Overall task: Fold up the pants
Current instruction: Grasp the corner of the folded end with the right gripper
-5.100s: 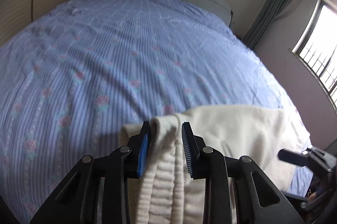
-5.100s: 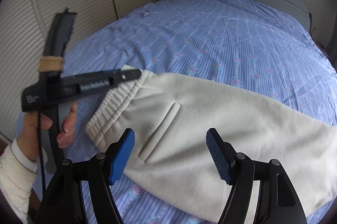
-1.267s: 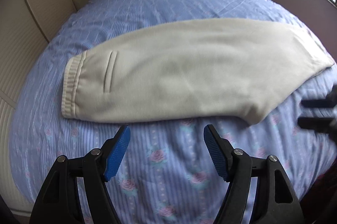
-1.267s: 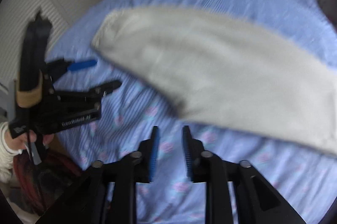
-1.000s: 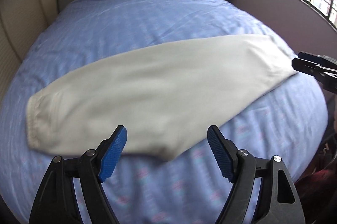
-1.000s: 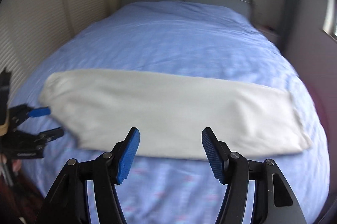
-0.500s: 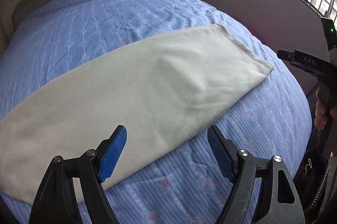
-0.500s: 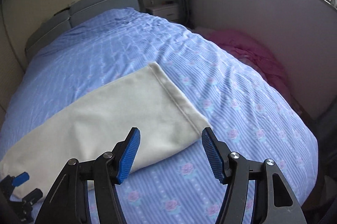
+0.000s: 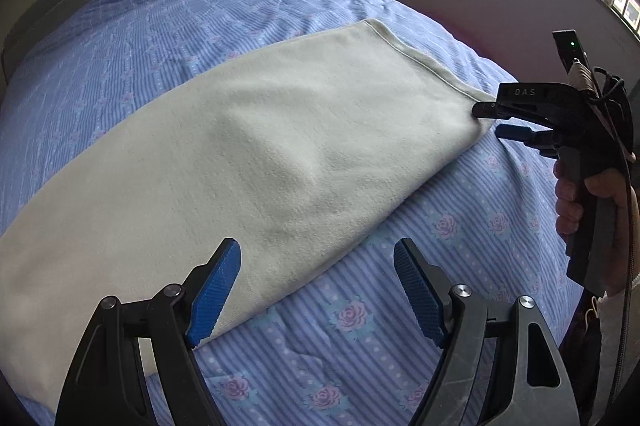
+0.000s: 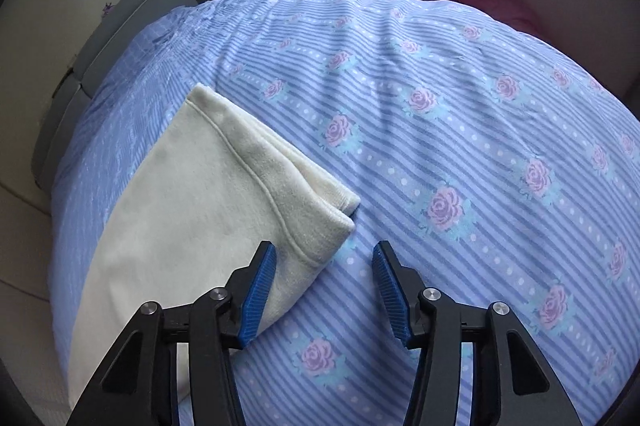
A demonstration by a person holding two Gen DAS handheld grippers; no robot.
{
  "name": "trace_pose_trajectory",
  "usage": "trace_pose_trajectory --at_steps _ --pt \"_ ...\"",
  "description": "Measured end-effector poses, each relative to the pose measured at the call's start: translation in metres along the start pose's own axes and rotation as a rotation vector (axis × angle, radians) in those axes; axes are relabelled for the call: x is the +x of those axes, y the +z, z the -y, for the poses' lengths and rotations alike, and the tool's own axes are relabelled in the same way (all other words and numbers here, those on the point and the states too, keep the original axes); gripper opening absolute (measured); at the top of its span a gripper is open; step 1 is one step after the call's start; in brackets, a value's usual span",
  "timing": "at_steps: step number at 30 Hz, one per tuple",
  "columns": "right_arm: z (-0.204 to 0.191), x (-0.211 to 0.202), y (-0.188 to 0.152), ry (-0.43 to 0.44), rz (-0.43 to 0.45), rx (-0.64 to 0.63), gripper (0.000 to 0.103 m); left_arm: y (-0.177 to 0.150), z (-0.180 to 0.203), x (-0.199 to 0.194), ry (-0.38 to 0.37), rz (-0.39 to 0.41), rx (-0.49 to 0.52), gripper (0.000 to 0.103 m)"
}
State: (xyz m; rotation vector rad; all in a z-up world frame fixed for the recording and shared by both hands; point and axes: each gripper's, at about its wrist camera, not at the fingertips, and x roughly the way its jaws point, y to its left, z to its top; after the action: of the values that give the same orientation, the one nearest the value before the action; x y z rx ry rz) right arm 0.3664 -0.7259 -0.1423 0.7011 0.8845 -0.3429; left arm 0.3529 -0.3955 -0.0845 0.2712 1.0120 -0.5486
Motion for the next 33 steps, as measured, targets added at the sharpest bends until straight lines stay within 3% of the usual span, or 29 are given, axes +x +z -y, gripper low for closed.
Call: trace_pose_trajectory --at_steps 1,4,11,15,18,20,21,22,24,28,30,33 --pt "-0.002 -0.001 0.001 0.001 0.005 -0.010 0.022 0.000 0.002 0.002 0.000 0.001 0.007 0.079" --pt "-0.012 -0.004 0.004 -0.023 0.026 -0.054 0.014 -0.001 0.004 0.009 0.007 -0.007 0.012 0.079" --pt "-0.027 -0.020 0.024 -0.066 0.142 -0.085 0.009 -0.007 -0.002 0.019 0.003 -0.028 -0.030 0.078" --pt "-0.025 -0.007 0.024 -0.101 0.105 -0.098 0.009 -0.008 -0.004 0.020 0.011 -0.027 -0.038 0.078" --pt "-0.017 0.001 0.018 -0.112 0.070 -0.092 0.013 -0.010 -0.003 0.020 0.002 -0.034 -0.033 0.079" --pt "-0.005 -0.001 0.014 -0.072 0.049 -0.035 0.024 -0.011 -0.002 0.020 0.001 -0.032 -0.026 0.078" --pt "0.000 -0.004 0.013 -0.075 0.041 -0.011 0.035 -0.011 -0.001 0.019 0.001 -0.029 -0.024 0.078" --pt "0.004 -0.008 0.013 -0.087 0.047 0.002 0.039 -0.011 0.000 0.018 -0.001 -0.026 -0.021 0.078" --pt "0.007 -0.025 0.008 -0.118 0.106 -0.002 0.039 -0.013 0.002 0.015 -0.009 -0.016 -0.011 0.079" --pt "-0.001 -0.049 -0.009 -0.284 0.191 -0.127 0.039 -0.015 0.009 0.007 0.000 0.019 0.035 0.079" --pt "-0.005 -0.046 -0.014 -0.294 0.155 -0.184 0.039 -0.014 0.014 0.005 0.002 0.031 0.058 0.079" --pt "-0.002 -0.025 -0.014 -0.284 0.063 -0.174 0.038 -0.013 0.016 0.004 0.005 0.025 0.053 0.079"
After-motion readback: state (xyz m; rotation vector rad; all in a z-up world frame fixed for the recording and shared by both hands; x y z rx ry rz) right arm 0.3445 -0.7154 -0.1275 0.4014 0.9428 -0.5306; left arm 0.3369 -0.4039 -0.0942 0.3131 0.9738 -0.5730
